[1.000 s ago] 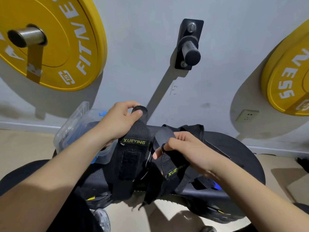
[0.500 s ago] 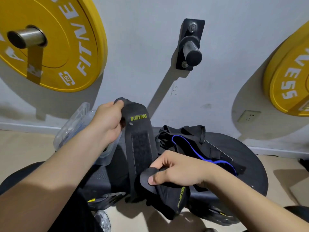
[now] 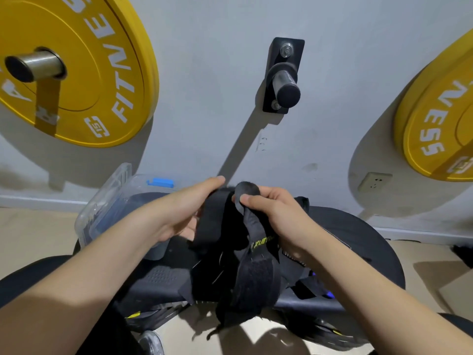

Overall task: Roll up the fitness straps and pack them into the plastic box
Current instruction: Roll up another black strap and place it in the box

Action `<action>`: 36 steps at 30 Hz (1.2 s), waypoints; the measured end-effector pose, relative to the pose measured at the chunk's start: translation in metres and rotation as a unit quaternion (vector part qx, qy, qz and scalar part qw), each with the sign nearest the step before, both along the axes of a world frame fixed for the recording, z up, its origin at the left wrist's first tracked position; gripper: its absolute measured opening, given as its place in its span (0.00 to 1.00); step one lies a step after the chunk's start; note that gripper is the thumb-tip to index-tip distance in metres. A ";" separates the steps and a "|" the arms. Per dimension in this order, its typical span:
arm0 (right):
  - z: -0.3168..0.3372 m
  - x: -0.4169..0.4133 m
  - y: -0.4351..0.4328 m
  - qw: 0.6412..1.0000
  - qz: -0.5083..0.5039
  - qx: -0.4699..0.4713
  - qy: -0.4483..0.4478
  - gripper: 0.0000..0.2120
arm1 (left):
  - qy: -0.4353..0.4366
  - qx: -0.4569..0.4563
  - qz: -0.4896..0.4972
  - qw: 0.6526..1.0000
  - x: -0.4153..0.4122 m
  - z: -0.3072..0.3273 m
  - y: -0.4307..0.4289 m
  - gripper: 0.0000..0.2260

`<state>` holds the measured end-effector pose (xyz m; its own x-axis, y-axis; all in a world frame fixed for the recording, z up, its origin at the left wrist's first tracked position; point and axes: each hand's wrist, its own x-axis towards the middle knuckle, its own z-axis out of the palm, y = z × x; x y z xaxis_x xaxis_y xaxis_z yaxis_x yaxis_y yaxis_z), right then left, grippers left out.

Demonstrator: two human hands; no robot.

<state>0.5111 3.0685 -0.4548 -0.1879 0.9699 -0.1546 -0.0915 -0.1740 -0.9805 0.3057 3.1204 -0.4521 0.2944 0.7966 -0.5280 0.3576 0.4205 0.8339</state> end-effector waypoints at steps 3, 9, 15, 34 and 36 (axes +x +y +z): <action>0.003 0.006 0.008 0.998 -0.037 -0.028 0.042 0.09 | 0.017 0.031 -0.091 0.995 -0.005 0.001 -0.001 0.27; 0.021 0.022 0.016 0.992 -0.087 -0.047 0.072 0.10 | -0.207 0.210 0.000 0.956 0.009 0.000 0.000 0.10; 0.037 0.027 -0.002 0.993 -0.113 0.033 -0.017 0.14 | -0.183 0.268 0.041 0.945 0.016 0.002 0.001 0.07; 0.022 0.023 -0.008 0.988 -0.149 0.037 0.028 0.13 | -0.410 0.077 0.036 0.908 0.024 0.011 0.000 0.24; 0.019 0.023 -0.007 0.982 -0.181 0.048 -0.003 0.10 | -0.403 0.087 0.023 0.911 0.022 0.011 0.000 0.24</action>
<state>0.5342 3.0611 -0.4359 0.1730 0.9832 -0.0591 -0.1249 -0.0376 -0.9915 0.3279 3.1201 -0.4410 0.4953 0.8685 -0.0198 -0.4150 0.2565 0.8729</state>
